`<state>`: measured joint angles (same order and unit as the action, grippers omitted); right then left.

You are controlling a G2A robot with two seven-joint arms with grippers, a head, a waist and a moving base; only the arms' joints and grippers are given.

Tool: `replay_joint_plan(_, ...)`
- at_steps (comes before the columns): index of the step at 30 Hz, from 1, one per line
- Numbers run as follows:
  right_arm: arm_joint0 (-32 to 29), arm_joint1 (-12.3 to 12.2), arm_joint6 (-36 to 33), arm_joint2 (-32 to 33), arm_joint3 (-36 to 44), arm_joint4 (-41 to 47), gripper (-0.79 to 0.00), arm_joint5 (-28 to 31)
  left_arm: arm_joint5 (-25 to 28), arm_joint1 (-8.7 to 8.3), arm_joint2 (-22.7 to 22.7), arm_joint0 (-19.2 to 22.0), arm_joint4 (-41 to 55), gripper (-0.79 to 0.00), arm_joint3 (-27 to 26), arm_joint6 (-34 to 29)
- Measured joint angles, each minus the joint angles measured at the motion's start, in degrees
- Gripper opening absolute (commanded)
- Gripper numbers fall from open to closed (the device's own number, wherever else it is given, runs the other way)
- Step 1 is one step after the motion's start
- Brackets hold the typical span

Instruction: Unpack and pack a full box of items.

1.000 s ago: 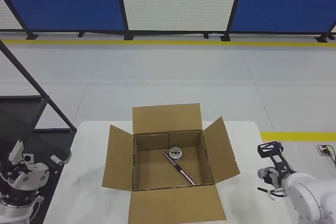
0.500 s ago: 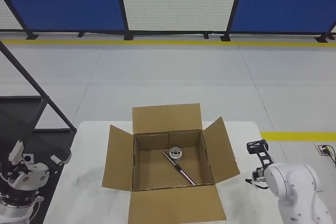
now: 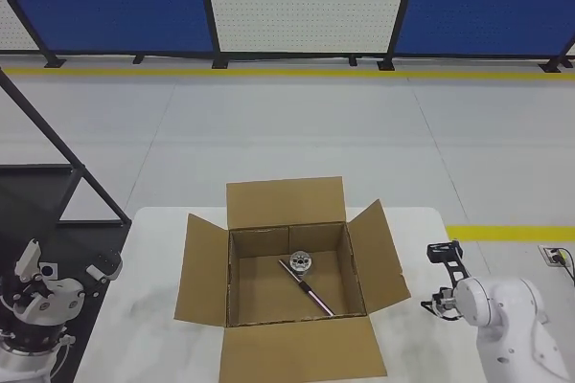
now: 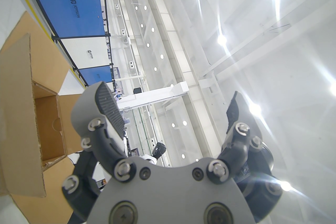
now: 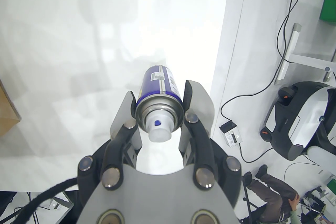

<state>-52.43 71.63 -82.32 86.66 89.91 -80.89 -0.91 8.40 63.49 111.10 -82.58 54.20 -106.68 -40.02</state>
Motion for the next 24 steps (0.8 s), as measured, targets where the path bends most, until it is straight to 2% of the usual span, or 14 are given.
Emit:
replay_joint_plan(1,0.06,-0.01,-0.04,-0.08,-0.22,0.04,-0.551,-0.01,0.00,0.00,0.00,0.00,0.00,0.000,0.00,0.00)
replay_joint_plan(5,0.55,-0.03,-0.28,-0.51,-1.06,0.21,-0.425,0.01,0.00,0.00,0.00,0.00,0.00,0.000,0.00,0.00)
replay_joint_plan(8,0.73,-0.07,-0.37,-0.62,-1.28,0.55,-0.394,0.10,0.00,0.00,0.00,0.00,0.00,0.000,0.00,0.00)
replay_joint_plan(10,0.79,-0.10,-0.40,-0.64,-1.33,0.74,-0.345,0.16,0.00,0.00,0.00,0.00,0.00,0.000,0.00,0.00)
replay_joint_plan(12,0.83,-0.14,-0.49,-0.62,-1.33,0.97,-0.243,0.18,0.00,0.00,0.00,0.00,0.00,0.000,0.00,0.00)
replay_joint_plan(15,0.84,-0.22,-0.52,-0.46,-1.23,1.42,-0.009,0.27,0.00,0.00,0.00,0.00,0.00,0.000,0.00,0.00)
replay_joint_plan(19,0.76,-0.43,-0.71,0.59,0.03,1.90,0.000,0.00,0.00,0.00,0.00,0.00,0.00,0.000,0.00,0.00)
replay_joint_plan(24,-0.78,-1.02,-1.27,4.76,7.08,3.27,0.000,-0.32,0.00,0.00,0.00,0.00,0.00,0.000,0.00,0.00)
